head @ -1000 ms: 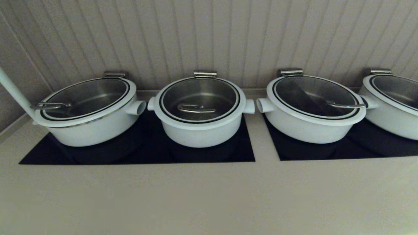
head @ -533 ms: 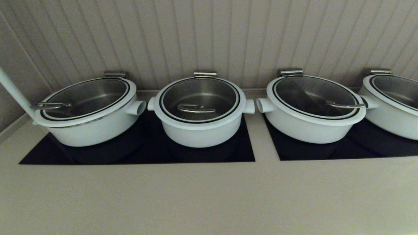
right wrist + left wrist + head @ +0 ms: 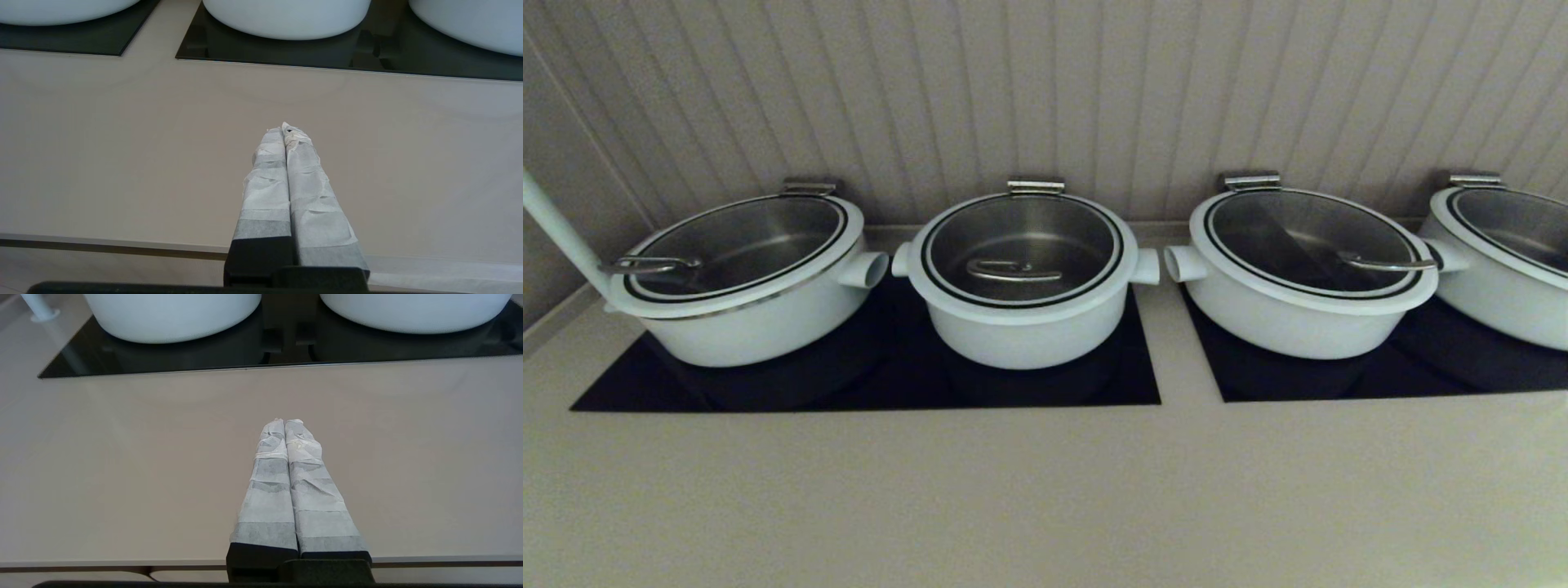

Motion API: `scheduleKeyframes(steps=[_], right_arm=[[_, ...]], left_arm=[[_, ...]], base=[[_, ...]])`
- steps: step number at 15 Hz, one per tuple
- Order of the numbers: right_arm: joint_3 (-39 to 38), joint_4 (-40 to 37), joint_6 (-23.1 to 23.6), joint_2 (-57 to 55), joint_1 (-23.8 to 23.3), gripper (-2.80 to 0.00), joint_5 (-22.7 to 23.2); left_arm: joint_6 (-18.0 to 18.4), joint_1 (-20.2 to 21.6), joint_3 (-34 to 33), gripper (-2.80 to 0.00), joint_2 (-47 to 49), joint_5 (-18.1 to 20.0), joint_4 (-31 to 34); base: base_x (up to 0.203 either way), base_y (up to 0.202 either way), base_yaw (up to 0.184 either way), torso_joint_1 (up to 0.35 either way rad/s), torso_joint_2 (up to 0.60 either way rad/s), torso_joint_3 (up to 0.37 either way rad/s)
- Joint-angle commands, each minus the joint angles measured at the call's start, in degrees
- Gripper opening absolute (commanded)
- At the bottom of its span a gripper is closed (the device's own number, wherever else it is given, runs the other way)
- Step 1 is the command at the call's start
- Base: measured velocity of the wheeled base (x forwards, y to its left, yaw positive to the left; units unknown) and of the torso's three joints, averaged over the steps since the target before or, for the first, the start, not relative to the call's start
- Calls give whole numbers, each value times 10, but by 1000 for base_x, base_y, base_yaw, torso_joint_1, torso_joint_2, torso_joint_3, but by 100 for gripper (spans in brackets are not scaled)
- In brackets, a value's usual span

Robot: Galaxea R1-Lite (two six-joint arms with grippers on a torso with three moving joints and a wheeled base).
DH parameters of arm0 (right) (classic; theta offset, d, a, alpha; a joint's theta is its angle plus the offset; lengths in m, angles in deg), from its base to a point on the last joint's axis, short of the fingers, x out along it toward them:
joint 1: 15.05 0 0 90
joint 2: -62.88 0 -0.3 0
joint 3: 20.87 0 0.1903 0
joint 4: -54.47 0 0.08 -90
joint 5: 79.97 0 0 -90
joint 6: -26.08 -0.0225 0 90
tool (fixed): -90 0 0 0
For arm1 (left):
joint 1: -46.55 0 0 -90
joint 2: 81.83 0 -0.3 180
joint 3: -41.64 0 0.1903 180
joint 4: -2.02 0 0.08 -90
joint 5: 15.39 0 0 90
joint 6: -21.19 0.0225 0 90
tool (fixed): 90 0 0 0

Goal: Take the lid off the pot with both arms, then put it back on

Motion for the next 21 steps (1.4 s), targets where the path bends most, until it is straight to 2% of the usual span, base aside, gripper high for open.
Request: scheduleKeyframes(steps=[1,7,21], right_arm=[[0,0,1,-1,0,-280,0],[0,0,4,-1,0,-280,0],[0,-2,11,-1,0,-280,1]], left_arm=[[10,0,0,-280,-1,0,0],[-5,0,0,-280,-1,0,1],[-10,0,0,-280,-1,0,0]], base=[[0,0,0,0,0,0],[0,0,0,0,0,0],[0,0,0,0,0,0]])
